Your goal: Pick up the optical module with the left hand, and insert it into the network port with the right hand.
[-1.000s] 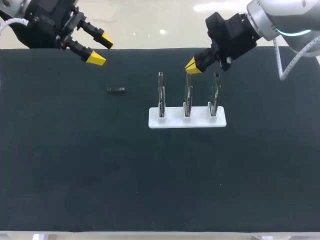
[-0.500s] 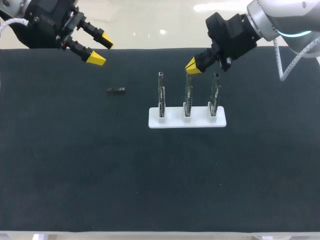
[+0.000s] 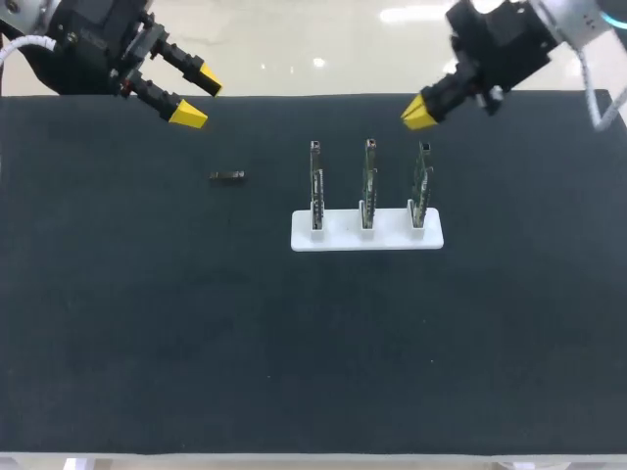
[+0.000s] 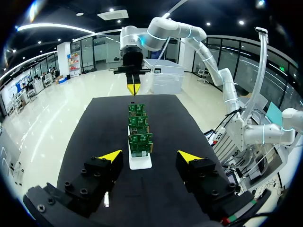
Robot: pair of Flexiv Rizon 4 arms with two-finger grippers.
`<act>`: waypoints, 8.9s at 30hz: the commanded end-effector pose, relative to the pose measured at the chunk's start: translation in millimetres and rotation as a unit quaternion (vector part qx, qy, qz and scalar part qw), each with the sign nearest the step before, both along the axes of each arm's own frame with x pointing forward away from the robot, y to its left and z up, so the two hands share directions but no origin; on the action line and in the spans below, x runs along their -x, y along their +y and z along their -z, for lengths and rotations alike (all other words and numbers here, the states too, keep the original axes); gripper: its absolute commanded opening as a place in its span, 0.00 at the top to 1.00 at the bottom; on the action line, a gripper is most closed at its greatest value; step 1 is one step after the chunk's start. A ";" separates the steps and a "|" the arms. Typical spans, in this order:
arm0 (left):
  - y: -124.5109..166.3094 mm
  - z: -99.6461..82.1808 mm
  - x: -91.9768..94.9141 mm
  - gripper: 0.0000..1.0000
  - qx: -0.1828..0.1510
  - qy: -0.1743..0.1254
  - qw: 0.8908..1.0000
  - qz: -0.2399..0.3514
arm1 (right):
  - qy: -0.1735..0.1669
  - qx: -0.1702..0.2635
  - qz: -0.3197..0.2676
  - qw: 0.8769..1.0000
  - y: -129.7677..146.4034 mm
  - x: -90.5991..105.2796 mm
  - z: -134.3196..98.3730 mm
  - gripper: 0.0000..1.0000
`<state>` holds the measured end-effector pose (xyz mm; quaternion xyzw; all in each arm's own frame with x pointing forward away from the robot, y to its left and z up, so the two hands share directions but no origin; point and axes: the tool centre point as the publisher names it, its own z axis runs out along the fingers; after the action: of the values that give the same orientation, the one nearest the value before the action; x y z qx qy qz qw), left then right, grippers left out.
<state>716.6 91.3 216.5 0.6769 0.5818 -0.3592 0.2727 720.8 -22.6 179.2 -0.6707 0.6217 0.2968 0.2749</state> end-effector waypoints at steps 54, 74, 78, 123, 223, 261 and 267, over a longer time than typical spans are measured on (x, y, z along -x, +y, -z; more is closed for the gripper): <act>-0.3 -0.4 -0.8 0.00 -0.002 0.001 1.000 0.001 | -0.007 -0.003 -0.017 1.000 -150.9 5.3 -1.6 0.00; -0.3 -0.4 -0.8 0.00 -0.002 0.001 1.000 0.001 | -0.007 -0.003 -0.017 1.000 -150.9 5.3 -1.6 0.00; -0.3 -0.4 -0.8 0.00 -0.002 0.001 1.000 0.001 | -0.007 -0.003 -0.017 1.000 -150.9 5.3 -1.6 0.00; 31.6 75.2 -142.0 0.00 -0.250 -0.053 0.967 -0.007 | -0.007 -0.003 -0.017 1.000 -150.9 5.3 -1.6 0.00; 54.2 224.2 -127.3 0.00 -0.404 -0.057 0.910 -0.076 | -0.007 -0.003 -0.017 1.000 -150.9 5.3 -1.6 0.00; 44.9 161.8 -124.1 1.00 -0.279 -0.038 0.958 -0.058 | -0.007 -0.003 -0.017 1.000 -150.9 5.3 -1.6 0.00; 41.9 123.4 -117.7 1.00 -0.202 -0.022 0.978 -0.055 | -0.007 -0.003 -0.017 1.000 -150.9 5.3 -1.6 0.00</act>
<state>841.6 122.3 82.5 0.6985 0.6768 -0.1853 0.1403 715.3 -173.9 180.6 -0.6824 0.6074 0.2982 0.2765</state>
